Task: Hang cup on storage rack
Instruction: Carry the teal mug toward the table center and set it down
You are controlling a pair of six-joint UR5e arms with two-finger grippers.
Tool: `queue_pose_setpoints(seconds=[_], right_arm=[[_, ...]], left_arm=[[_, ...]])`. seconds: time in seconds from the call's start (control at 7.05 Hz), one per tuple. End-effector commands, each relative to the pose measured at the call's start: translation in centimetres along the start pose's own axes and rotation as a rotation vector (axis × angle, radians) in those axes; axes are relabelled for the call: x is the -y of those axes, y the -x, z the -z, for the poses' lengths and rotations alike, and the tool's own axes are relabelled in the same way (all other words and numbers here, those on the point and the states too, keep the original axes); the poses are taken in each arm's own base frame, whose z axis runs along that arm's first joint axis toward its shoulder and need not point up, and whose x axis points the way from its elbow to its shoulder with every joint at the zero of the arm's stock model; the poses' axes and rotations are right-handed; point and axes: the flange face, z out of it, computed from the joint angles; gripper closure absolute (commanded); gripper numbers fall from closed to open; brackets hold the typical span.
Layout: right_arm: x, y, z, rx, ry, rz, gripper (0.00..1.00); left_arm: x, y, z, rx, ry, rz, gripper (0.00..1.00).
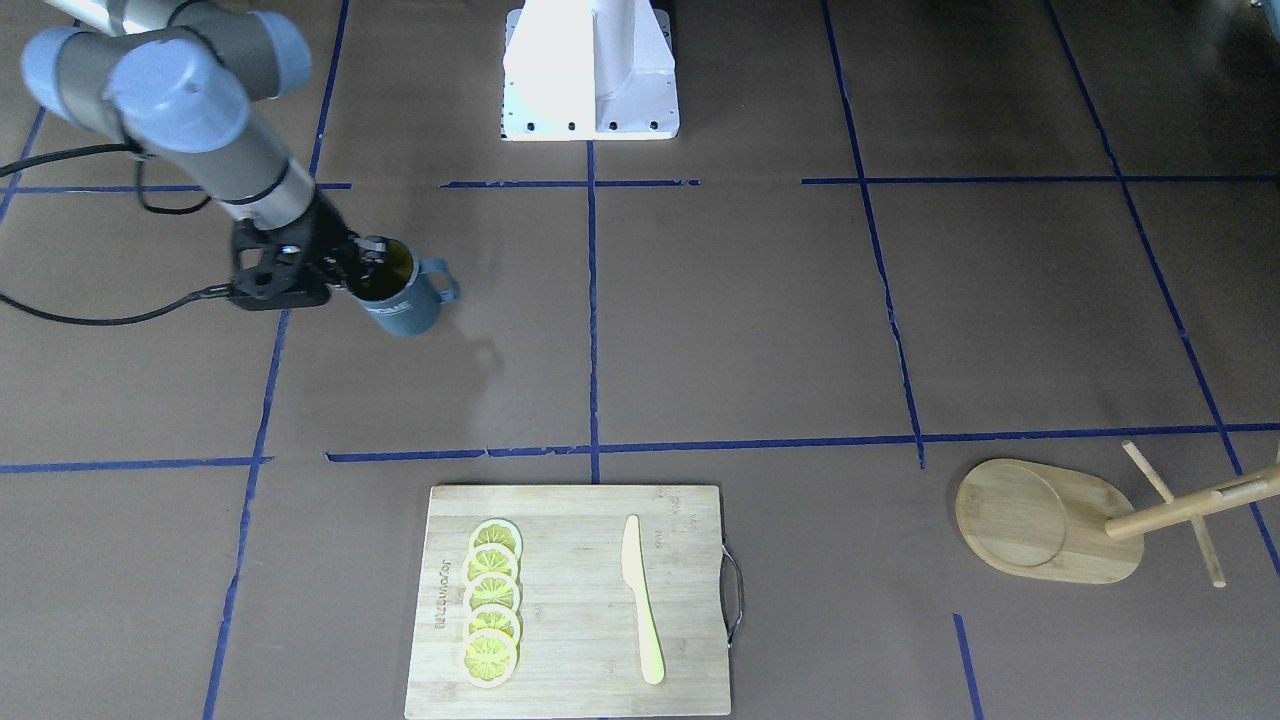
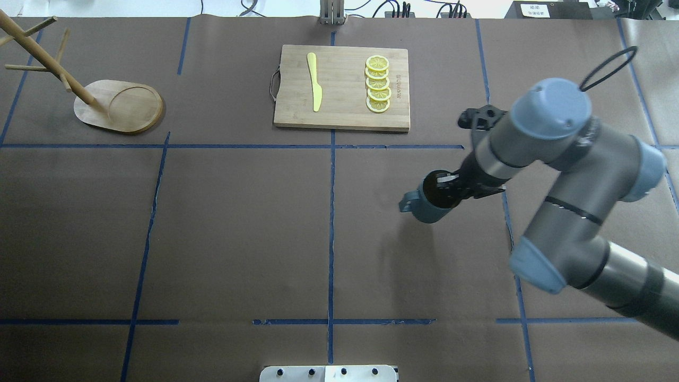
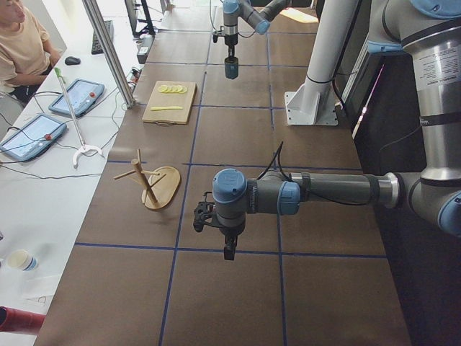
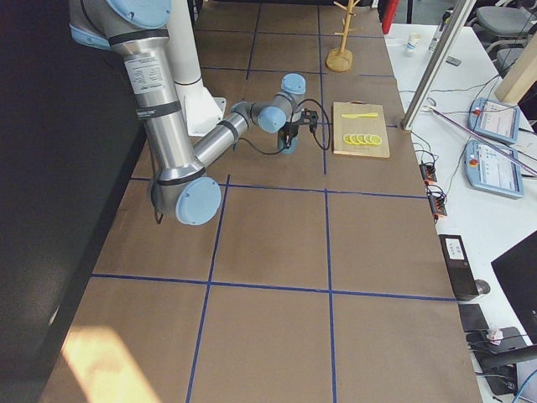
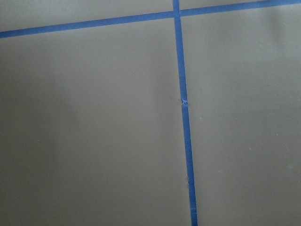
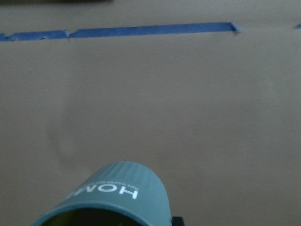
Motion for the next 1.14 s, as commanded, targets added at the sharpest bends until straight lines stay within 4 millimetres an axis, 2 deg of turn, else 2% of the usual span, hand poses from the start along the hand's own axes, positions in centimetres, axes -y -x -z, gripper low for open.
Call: queue_pose_setpoints(seconds=[0.0,0.14,0.28,0.43,0.57,0.71,0.85,0.99], right_arm=[[-3.6,12.7,0.4,-0.057,-0.055,0.061,1.0],[-3.9,17.0,-1.0,-0.068,-0.064,0.1,1.0],[-5.5,18.5,-2.6,-0.071,-0.07,0.131,1.0],[-5.5,19.0,-5.5,-0.047,-0.089,0.144,1.0],[-4.9,18.9,-7.4,-0.011,-0.103,0.151,1.0],[-4.9,18.8,-7.5,-0.013,-0.1,0.152,0.97],[-5.0,18.8,-7.2,-0.008,-0.1,0.15,0.01],[-5.1,18.8,-6.8,0.0,-0.097,0.152,0.0]], left_arm=[[-0.1,0.4,-0.4,0.0,0.009,0.007,0.0],[-0.2,0.6,-0.7,-0.001,0.013,0.011,0.0],[-0.2,0.6,-0.7,-0.001,0.015,0.012,0.0],[-0.2,0.7,-0.9,-0.001,0.018,0.013,0.0],[-0.2,0.7,-0.9,-0.001,0.019,0.014,0.0],[-0.3,0.8,-0.9,-0.001,0.019,0.017,0.0],[-0.2,0.8,-1.0,-0.001,0.02,0.015,0.0],[-0.2,0.8,-1.0,-0.001,0.019,0.014,0.0]])
